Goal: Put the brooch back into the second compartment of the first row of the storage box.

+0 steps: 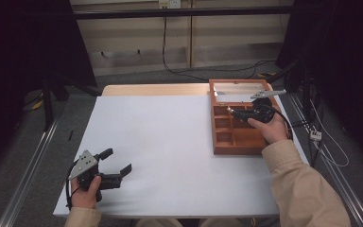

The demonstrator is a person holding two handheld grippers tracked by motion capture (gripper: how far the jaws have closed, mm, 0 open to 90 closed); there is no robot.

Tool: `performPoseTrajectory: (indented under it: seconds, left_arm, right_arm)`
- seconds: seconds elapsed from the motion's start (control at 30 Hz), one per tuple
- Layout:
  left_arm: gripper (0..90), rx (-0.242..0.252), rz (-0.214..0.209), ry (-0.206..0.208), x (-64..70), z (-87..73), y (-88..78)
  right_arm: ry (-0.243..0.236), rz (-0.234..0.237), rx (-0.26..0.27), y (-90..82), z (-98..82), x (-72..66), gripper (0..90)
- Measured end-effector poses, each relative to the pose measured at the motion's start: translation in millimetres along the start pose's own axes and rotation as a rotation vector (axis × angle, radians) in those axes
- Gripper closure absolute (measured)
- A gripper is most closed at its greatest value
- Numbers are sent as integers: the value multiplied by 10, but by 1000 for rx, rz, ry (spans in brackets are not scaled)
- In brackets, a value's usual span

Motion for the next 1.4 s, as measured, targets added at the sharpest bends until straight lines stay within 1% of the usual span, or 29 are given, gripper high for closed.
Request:
performPoseTrajectory:
  seconds: [0.43,0.6,0.77,0.87,1.07,1.4]
  left_arm:
    - [35,-1,-2,-2,2,-4,2]
    - [35,-4,-2,-4,4,-8,5]
    - [35,-6,-5,-3,9,-12,8]
    - [35,-8,-5,2,6,-15,7]
    - [35,-8,-3,-2,10,-17,10]
    - [35,-8,-4,-3,11,-18,11]
  right_arm:
    - [16,-27,3,35,-4,127,806]
    - [19,-29,5,50,-23,167,806]
    - [22,-31,9,64,-32,193,806]
    - [23,-32,3,81,-42,203,805]
    - [23,-34,0,98,-45,227,806]
    - [9,-46,6,97,49,254,806]
Point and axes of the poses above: each handheld gripper's, and its own axes: y roughly forward along the jaws, z roughly out of its top, x roughly to its right, the point moved 5 cm from there along y, roughly forward along the jaws, and after that the axes turned 10 degrees about x, right-handed, at the moved point
